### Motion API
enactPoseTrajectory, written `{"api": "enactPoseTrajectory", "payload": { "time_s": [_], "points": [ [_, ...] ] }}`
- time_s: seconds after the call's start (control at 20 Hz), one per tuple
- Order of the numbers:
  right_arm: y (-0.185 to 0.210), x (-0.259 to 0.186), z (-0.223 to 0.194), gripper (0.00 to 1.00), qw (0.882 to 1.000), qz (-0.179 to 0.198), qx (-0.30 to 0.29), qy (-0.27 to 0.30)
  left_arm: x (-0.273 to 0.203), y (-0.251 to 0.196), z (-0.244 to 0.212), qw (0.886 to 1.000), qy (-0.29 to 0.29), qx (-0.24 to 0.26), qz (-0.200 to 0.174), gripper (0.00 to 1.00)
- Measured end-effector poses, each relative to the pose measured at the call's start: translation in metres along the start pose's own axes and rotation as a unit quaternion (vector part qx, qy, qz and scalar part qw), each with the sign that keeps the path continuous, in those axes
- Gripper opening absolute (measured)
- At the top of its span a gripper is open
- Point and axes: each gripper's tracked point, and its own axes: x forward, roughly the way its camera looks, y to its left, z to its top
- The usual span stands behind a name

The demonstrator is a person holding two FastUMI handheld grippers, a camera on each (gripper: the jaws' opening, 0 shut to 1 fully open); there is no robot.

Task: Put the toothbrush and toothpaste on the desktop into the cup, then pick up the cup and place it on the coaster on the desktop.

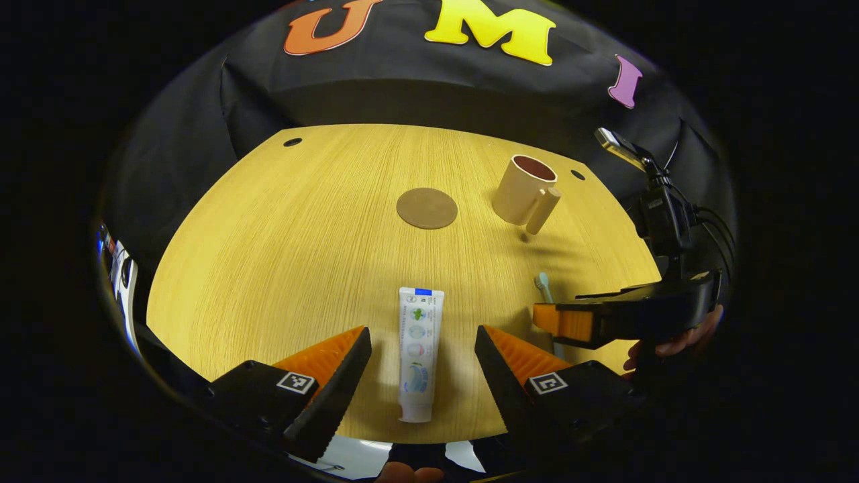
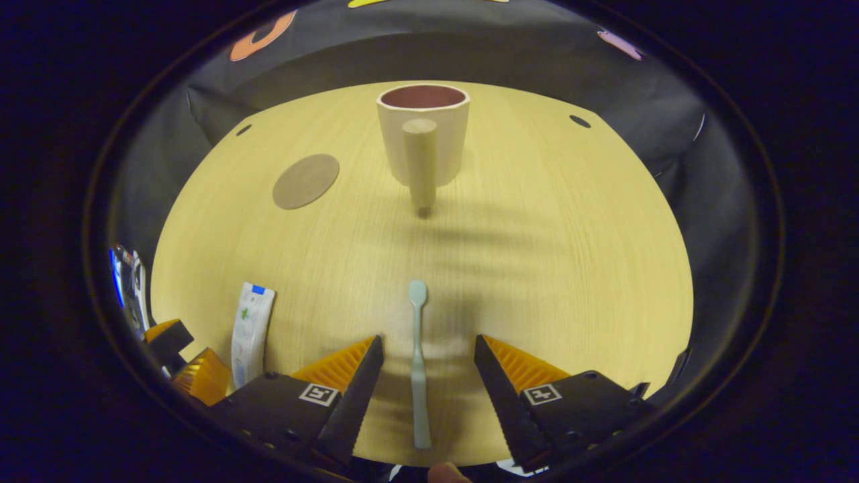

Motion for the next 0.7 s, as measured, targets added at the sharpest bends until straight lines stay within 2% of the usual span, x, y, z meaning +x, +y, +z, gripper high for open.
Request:
{"api": "enactPoseTrajectory", "payload": {
  "time_s": [0.05, 0.1, 0.15, 0.2, 0.35, 0.4, 0.45, 0.5, 0.7],
  "points": [
    [0.000, 0.002, 0.000, 0.80, 1.000, -0.003, 0.000, 0.000, 0.000, 0.001, -0.001, 1.000, 0.000, -0.001, 0.001, 0.99],
    [0.000, 0.003, -0.002, 0.69, 1.000, -0.006, -0.001, 0.001, 0.000, 0.001, -0.002, 1.000, 0.001, -0.003, 0.001, 0.99],
    [0.000, 0.004, -0.002, 0.64, 1.000, -0.007, 0.000, 0.002, -0.001, 0.001, -0.003, 1.000, 0.002, -0.005, 0.001, 0.99],
    [0.002, 0.004, 0.000, 0.52, 1.000, -0.005, 0.003, -0.001, -0.001, 0.002, -0.004, 1.000, 0.002, -0.006, 0.002, 0.99],
    [0.004, 0.004, 0.003, 0.33, 1.000, -0.006, -0.005, -0.007, -0.001, 0.003, -0.012, 1.000, 0.009, -0.009, -0.001, 0.99],
    [0.005, 0.006, 0.003, 0.22, 1.000, -0.005, -0.009, -0.009, -0.002, 0.001, -0.012, 1.000, 0.010, -0.011, -0.003, 0.99],
    [0.006, 0.005, 0.003, 0.17, 1.000, -0.004, -0.009, -0.010, 0.000, 0.000, -0.013, 1.000, 0.012, -0.011, -0.004, 0.99],
    [0.006, 0.007, 0.003, 0.07, 1.000, -0.004, -0.009, -0.012, 0.001, -0.001, -0.015, 1.000, 0.014, -0.011, -0.005, 0.99],
    [0.004, 0.005, 0.002, 0.01, 1.000, 0.000, -0.001, -0.012, 0.019, -0.001, -0.023, 1.000, 0.021, -0.016, -0.004, 0.99]
  ]
}}
